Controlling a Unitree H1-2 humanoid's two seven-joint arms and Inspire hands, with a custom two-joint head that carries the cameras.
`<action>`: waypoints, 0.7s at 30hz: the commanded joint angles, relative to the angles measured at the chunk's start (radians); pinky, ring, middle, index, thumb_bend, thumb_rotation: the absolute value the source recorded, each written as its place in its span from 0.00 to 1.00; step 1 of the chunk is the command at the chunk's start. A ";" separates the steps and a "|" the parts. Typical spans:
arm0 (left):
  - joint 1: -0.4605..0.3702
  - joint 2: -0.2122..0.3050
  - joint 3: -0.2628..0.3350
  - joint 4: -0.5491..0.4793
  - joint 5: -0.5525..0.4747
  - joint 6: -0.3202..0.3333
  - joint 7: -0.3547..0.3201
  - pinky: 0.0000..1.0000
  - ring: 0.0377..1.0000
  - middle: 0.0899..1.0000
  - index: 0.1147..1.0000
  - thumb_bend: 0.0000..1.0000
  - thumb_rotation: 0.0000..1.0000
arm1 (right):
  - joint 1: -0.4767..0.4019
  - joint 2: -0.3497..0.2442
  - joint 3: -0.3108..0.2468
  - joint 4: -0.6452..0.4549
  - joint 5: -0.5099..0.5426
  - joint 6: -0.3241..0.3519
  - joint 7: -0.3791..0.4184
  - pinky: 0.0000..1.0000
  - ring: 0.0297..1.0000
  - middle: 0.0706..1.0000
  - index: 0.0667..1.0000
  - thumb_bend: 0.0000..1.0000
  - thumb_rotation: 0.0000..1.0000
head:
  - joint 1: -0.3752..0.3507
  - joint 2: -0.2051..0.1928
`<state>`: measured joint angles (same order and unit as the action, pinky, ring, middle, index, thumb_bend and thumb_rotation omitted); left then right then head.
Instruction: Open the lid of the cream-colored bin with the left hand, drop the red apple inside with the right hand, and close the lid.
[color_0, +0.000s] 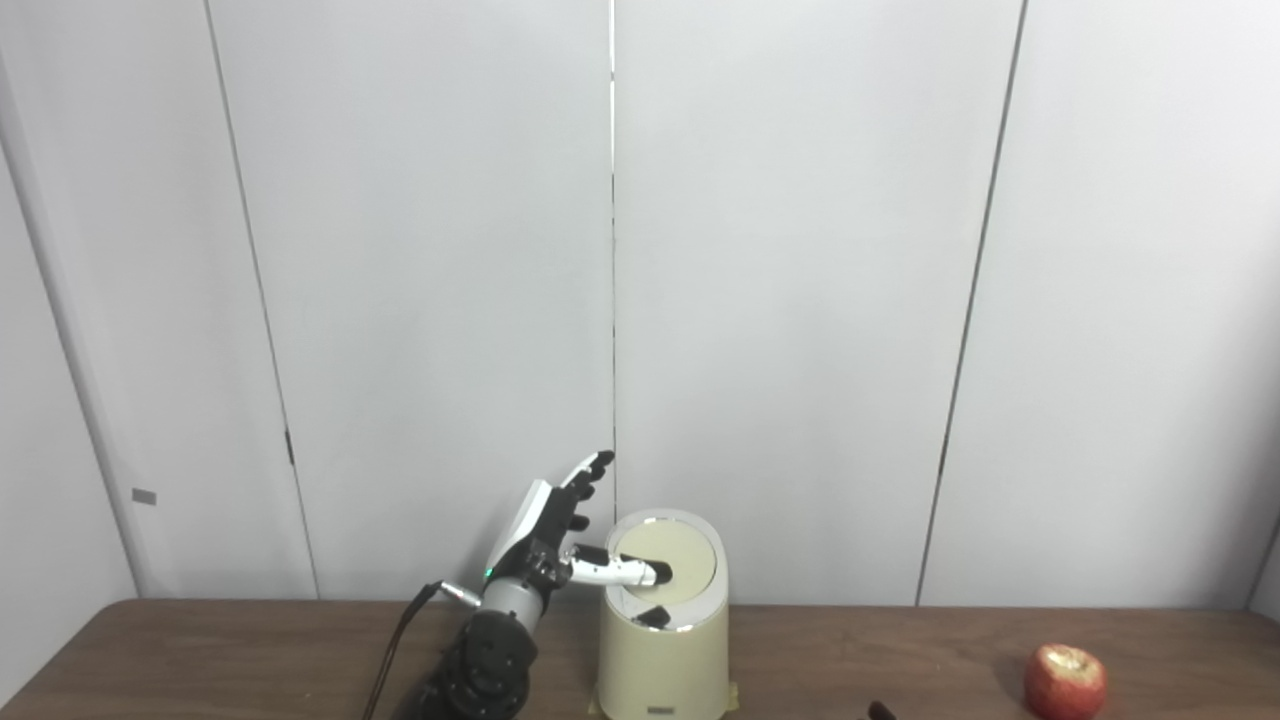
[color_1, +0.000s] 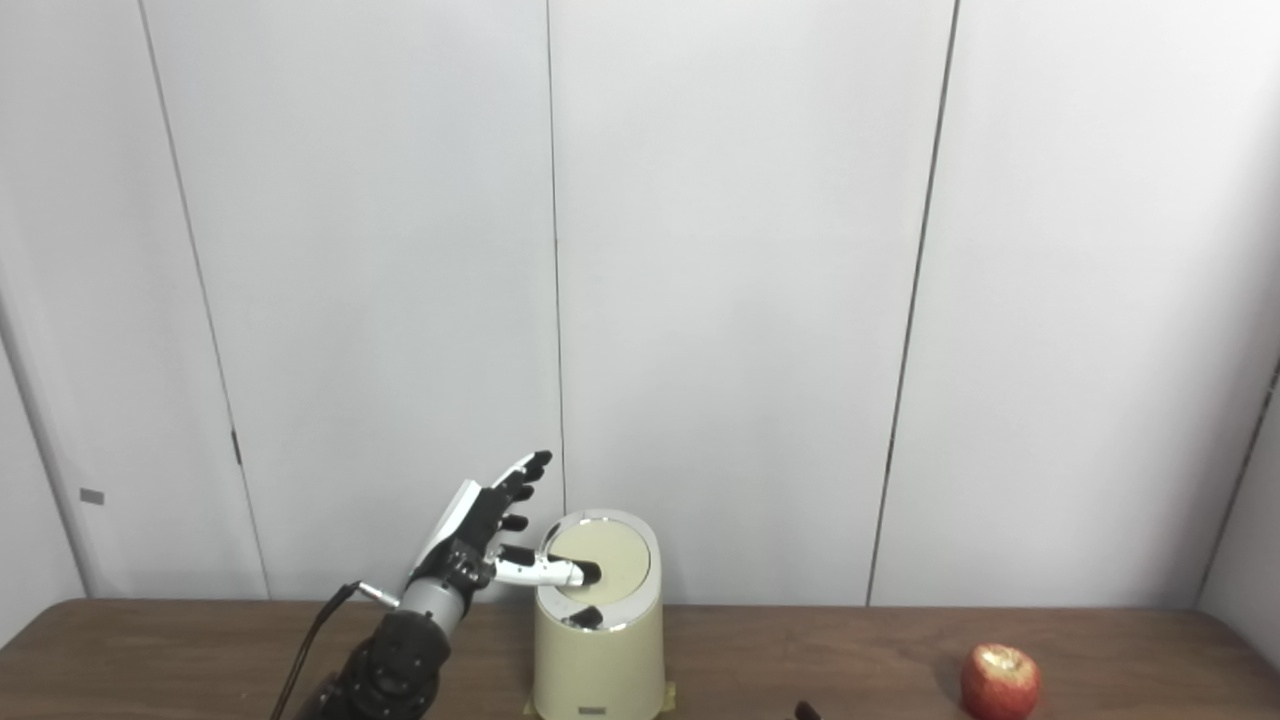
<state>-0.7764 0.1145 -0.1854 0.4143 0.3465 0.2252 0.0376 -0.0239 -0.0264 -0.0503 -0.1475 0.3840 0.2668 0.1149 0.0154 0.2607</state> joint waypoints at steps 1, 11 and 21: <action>-0.068 0.014 -0.013 -0.012 0.043 -0.040 0.030 0.80 0.92 0.95 0.93 0.90 0.08 | -0.025 0.006 0.001 -0.048 0.003 -0.018 0.009 1.00 1.00 1.00 1.00 0.50 1.00 | 0.000 0.002; -0.083 0.033 -0.071 0.015 0.148 -0.055 0.055 0.84 0.94 0.95 0.91 0.92 0.10 | -0.017 0.007 -0.002 -0.065 0.008 -0.008 0.007 1.00 1.00 1.00 1.00 0.51 1.00 | 0.001 0.015; -0.100 0.064 -0.174 0.037 0.319 -0.078 0.091 0.86 0.90 0.89 0.89 0.93 0.08 | -0.008 0.008 0.000 -0.086 0.007 0.001 0.007 1.00 1.00 1.00 1.00 0.52 1.00 | -0.002 0.030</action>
<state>-0.8111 0.1638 -0.3529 0.4599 0.6247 0.1659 0.1010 -0.0089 -0.0199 -0.0501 -0.1988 0.3848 0.2806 0.1135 0.0123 0.2899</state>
